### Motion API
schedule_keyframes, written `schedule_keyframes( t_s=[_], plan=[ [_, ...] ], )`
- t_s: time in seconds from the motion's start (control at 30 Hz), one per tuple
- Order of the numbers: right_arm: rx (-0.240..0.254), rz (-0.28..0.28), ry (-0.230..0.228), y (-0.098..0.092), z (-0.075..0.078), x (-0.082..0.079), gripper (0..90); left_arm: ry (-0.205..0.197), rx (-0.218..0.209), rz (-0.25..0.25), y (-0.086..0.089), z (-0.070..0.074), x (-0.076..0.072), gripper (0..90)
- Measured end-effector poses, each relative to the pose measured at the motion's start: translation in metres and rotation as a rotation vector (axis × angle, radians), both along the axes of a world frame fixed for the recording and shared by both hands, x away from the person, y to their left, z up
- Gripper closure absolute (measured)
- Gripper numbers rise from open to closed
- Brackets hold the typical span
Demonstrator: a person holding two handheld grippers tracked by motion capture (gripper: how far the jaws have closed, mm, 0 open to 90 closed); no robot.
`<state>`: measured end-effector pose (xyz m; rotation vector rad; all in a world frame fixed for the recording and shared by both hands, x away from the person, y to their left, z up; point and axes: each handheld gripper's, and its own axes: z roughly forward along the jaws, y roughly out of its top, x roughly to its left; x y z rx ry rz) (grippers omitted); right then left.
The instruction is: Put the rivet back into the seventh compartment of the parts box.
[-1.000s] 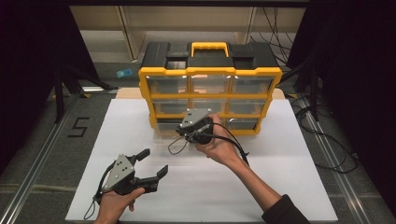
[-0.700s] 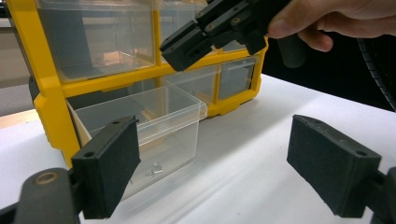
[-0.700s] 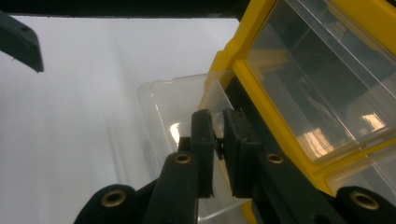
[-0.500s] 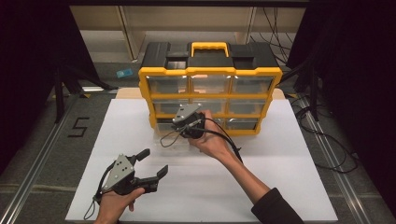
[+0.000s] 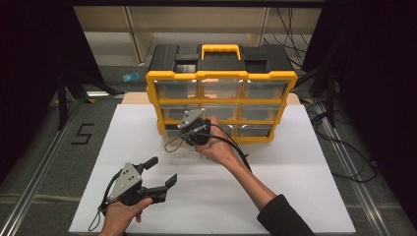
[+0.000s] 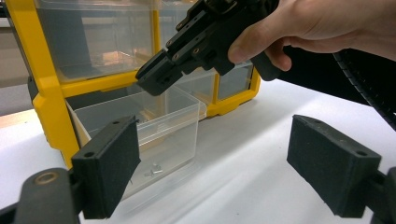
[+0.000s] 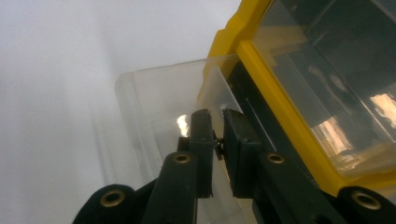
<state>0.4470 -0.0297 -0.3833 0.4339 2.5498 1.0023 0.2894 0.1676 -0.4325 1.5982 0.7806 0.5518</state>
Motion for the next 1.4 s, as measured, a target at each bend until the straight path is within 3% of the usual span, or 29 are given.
schedule_keyframes(
  t_s=[0.07, 0.1, 0.13, 0.17, 0.23, 0.53, 0.87, 1.1, 1.4],
  plan=[
    [-0.001, -0.020, 0.023, 0.001, 0.000, -0.001, 77.7, 0.001, -0.001, 0.001, 0.000, 0.000, 0.000, 16.7],
    [0.006, 0.009, -0.006, 0.001, 0.000, 0.002, 75.1, 0.001, -0.003, 0.001, 0.000, 0.000, 0.000, 16.7],
    [0.012, -0.019, 0.001, 0.002, 0.001, 0.001, 70.2, 0.001, -0.002, 0.001, 0.000, 0.000, 0.000, 16.8],
    [0.012, -0.019, 0.001, 0.002, 0.001, 0.001, 70.2, 0.002, -0.005, 0.003, 0.000, 0.000, 0.000, 16.8],
    [0.035, -0.024, -0.017, 0.001, 0.004, 0.002, 59.5, 0.003, -0.006, 0.003, 0.000, 0.000, 0.000, 16.7],
    [0.069, -0.046, -0.030, -0.010, 0.015, -0.004, 44.7, 0.004, -0.003, 0.003, 0.000, 0.000, 0.000, 16.7],
    [0.102, -0.024, -0.032, -0.023, 0.025, -0.020, 38.1, 0.004, -0.003, 0.006, 0.000, 0.000, 0.000, 16.8],
    [0.155, -0.015, -0.028, -0.039, 0.026, -0.037, 35.6, 0.004, -0.001, 0.007, 0.000, 0.000, 0.000, 16.8],
    [0.255, -0.021, -0.010, -0.074, 0.023, -0.056, 33.8, 0.008, -0.003, 0.001, 0.000, -0.001, 0.000, 16.7]
  ],
)
